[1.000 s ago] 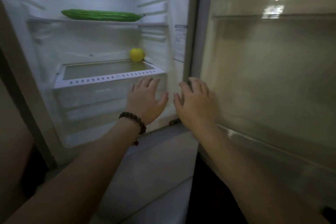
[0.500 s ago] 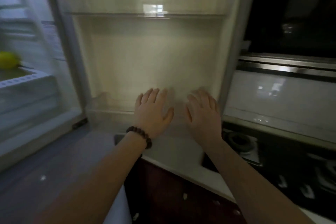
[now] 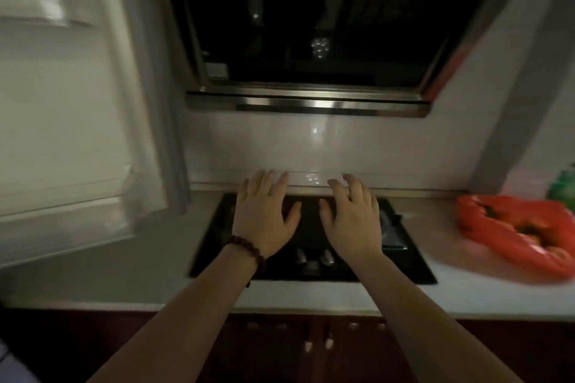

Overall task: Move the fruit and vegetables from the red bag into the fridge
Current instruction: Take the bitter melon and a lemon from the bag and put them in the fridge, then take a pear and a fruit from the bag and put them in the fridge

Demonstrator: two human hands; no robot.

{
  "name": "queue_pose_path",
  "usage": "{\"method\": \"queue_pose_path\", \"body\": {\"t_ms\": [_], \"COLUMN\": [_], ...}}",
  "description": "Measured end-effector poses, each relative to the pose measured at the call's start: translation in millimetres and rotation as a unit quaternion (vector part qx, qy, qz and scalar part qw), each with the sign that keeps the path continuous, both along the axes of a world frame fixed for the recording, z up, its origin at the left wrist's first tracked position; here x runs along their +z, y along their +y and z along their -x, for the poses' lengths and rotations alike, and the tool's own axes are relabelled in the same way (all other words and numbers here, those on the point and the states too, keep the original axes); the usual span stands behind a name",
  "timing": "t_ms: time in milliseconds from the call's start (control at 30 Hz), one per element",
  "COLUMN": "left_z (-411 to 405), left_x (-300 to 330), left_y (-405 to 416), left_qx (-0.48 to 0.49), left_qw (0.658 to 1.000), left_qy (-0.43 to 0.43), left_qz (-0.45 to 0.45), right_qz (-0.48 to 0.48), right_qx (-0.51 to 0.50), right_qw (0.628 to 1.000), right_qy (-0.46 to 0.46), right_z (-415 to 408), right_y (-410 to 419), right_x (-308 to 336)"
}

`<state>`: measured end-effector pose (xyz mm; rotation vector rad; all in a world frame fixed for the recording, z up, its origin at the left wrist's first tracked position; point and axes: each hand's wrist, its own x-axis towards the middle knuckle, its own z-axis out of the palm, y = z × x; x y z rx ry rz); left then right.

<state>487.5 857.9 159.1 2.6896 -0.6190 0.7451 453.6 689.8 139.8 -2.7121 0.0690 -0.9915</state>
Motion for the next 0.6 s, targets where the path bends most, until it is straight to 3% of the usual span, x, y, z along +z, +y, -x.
{"method": "queue_pose_path", "body": {"t_ms": [300, 600], "left_z": [50.0, 100.7], "left_x": [-31.8, -63.7], "left_y": [-223.4, -381.2], "left_qx": [-0.153, -0.269], "left_qw": [0.987, 0.96], "left_qy": [0.039, 0.067], "left_qz": [-0.011, -0.032], "right_qz": [-0.022, -0.061], "right_qx": [-0.17, -0.302], "right_qw": [0.985, 0.95], "right_qy": [0.032, 0.056], "right_z": [103.6, 186.9], "right_y": [-205.9, -329.7], "right_x": [-26.4, -59.6]}}
